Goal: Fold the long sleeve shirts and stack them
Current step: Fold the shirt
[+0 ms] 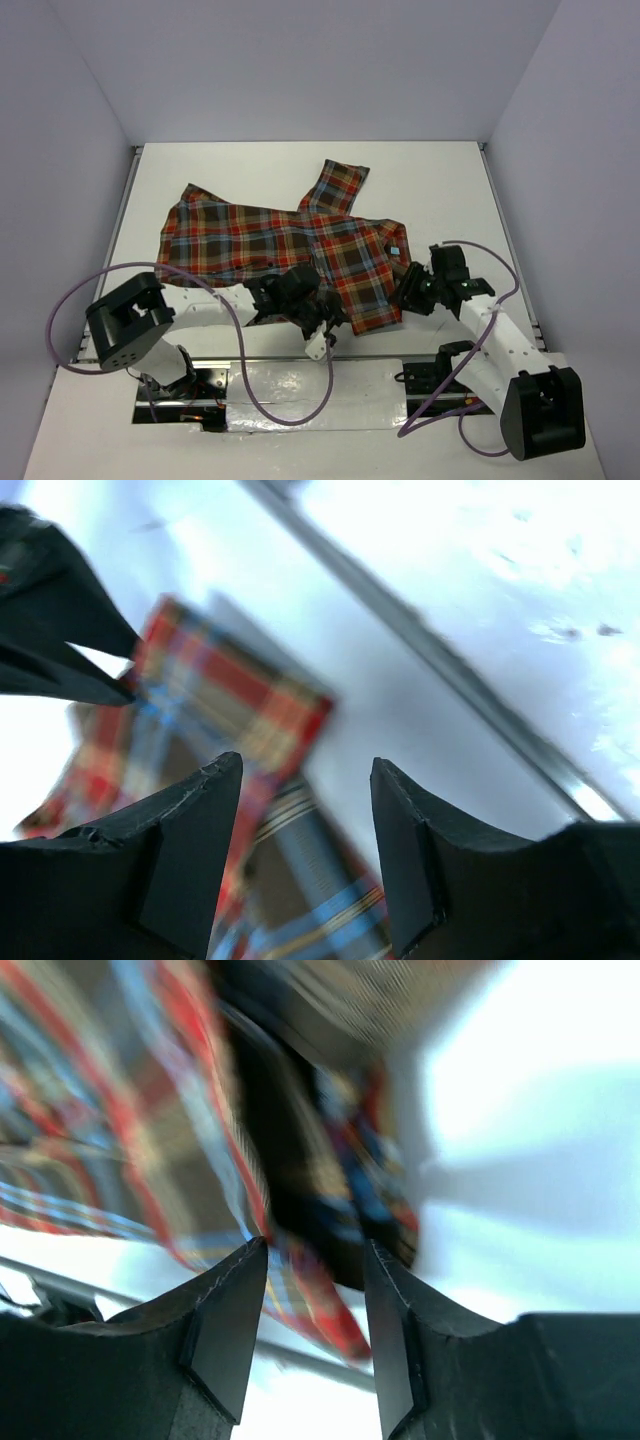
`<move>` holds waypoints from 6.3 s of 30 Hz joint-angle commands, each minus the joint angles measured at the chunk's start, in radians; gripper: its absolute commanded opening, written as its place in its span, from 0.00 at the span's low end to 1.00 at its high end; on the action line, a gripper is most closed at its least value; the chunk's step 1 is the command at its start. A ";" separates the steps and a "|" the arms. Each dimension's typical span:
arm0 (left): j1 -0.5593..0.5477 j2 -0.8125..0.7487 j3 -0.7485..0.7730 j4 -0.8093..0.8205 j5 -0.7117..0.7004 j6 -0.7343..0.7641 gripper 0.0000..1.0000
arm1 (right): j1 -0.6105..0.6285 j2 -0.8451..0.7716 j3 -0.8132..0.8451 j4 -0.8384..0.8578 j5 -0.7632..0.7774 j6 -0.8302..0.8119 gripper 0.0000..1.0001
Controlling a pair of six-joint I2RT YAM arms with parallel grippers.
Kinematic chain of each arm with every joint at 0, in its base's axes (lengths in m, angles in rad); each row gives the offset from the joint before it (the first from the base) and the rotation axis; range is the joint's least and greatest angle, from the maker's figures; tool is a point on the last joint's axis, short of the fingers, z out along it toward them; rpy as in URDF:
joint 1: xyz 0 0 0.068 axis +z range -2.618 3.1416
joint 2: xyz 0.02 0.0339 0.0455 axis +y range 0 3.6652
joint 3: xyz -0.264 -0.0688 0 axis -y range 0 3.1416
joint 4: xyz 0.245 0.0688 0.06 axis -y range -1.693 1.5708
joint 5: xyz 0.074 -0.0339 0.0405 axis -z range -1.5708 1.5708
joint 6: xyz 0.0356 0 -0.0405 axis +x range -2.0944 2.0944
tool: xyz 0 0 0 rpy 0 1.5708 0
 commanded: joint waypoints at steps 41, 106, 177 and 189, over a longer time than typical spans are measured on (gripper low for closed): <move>-0.111 0.155 0.129 0.207 -0.176 -0.170 0.00 | 0.030 -0.110 -0.062 -0.121 -0.063 0.049 0.00; -0.054 0.107 0.031 0.142 0.092 -0.434 0.00 | -0.188 0.658 0.474 0.233 -0.054 0.090 0.61; 0.040 0.209 -0.011 0.478 0.019 -0.503 0.00 | 0.045 0.195 -0.107 0.195 -0.070 0.181 0.64; 0.040 0.109 0.042 0.331 0.065 -0.601 0.00 | 0.048 -0.012 0.008 -0.138 -0.055 0.132 0.00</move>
